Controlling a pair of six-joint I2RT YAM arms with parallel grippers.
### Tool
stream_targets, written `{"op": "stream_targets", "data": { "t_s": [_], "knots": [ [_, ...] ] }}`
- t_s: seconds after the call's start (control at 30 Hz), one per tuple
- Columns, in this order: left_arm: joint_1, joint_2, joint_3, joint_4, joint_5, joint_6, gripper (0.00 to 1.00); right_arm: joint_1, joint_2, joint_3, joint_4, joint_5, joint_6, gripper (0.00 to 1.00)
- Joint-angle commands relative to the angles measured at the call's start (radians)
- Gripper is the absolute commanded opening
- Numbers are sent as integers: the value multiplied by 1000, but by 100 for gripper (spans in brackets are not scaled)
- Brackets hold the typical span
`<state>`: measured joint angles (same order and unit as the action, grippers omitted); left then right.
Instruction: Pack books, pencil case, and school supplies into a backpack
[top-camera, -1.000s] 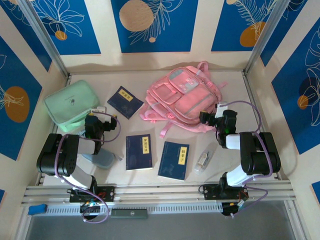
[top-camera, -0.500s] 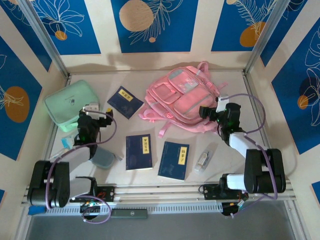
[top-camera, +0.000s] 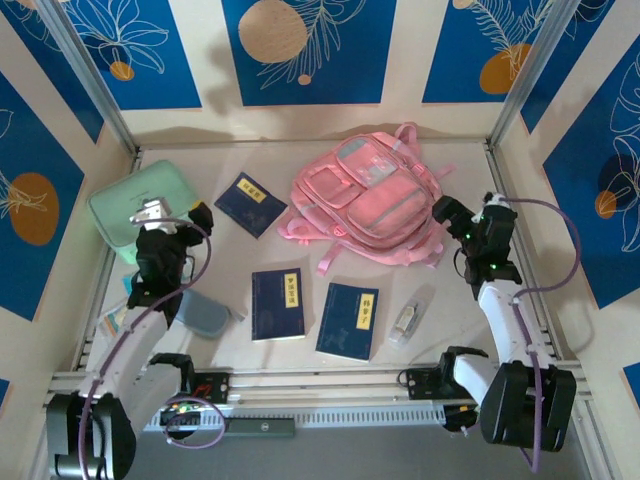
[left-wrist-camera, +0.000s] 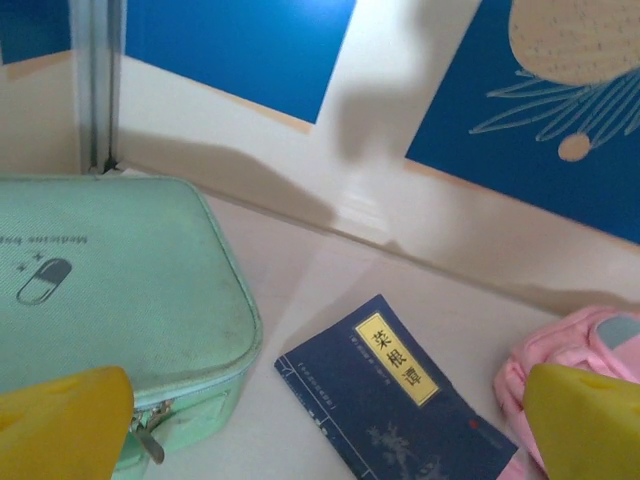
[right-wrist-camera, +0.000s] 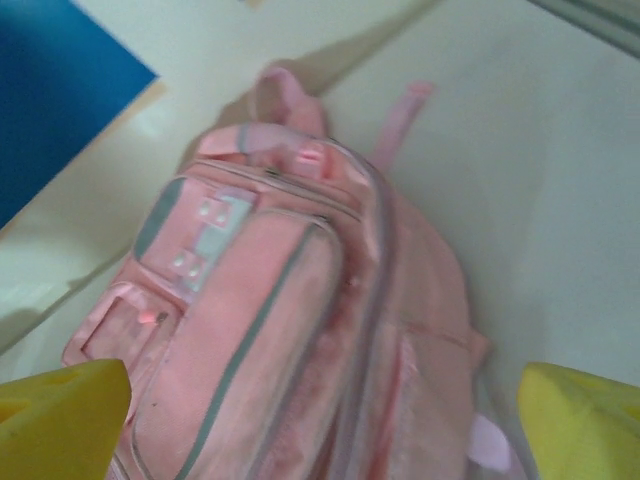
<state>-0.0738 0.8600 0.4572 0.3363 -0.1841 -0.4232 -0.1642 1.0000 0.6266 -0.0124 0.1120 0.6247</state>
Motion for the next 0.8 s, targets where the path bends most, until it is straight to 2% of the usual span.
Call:
{"op": "stream_targets", "data": {
  "t_s": [0.0, 0.23, 0.43, 0.6, 0.77],
  "knots": [
    [7, -21, 86, -246, -26, -122, 99, 0, -1, 94, -207, -51, 110, 99],
    [4, -1, 185, -502, 122, -201, 99, 30, 78, 218, -506, -116, 97, 99],
    [-52, 34, 175, -528, 307, -308, 99, 32, 125, 252, -665, -199, 48, 99],
    [-186, 76, 179, -552, 285, -349, 100, 32, 160, 218, -701, -262, 44, 99],
    [-328, 140, 181, -465, 227, -398, 100, 50, 210, 182, -646, -300, 67, 99]
  ]
}}
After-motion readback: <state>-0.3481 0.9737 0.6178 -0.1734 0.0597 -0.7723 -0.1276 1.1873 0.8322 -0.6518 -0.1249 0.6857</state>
